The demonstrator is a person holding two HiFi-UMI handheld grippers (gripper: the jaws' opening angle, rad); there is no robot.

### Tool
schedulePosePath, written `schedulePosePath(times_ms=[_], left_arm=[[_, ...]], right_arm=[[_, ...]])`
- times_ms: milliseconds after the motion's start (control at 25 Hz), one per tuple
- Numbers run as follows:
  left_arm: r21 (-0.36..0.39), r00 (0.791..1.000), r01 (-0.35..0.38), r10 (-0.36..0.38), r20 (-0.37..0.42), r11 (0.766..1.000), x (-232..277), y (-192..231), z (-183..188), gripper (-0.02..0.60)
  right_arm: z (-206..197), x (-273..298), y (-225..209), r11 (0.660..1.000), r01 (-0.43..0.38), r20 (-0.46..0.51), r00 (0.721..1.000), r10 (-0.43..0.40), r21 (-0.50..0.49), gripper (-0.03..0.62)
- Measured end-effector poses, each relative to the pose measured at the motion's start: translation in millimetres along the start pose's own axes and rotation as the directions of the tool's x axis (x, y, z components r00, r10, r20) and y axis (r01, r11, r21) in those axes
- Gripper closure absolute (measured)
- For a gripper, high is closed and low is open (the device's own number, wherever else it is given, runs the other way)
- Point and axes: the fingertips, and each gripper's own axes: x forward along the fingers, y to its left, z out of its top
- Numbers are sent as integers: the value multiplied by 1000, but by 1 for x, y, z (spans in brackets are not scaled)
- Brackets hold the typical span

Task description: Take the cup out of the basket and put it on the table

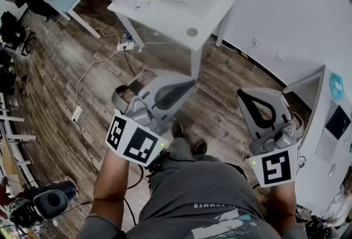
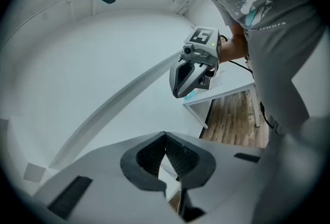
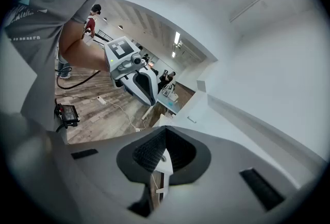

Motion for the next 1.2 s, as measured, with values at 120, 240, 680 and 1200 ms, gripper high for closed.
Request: schedulePosePath(times_ms=[120, 240, 680, 1200], left_arm=[[-1, 1000, 4, -4, 4, 1000, 0, 6, -8, 572], [-4, 1000, 11, -11, 5, 1000, -1, 14, -18, 572], [-16, 999, 23, -23, 40, 1000, -4, 56, -61, 572], [-13, 993, 50, -49, 103, 999, -3, 97, -104, 572]], right_arm=[[1, 10, -2, 1000, 4, -4, 1000, -4, 7, 583], [4, 22, -4, 1000, 2, -11, 1000, -2, 13, 583], [14, 75, -18, 997, 7, -36, 999, -5, 73, 582], [32, 131, -43, 993, 81, -67, 995, -75, 89, 582]])
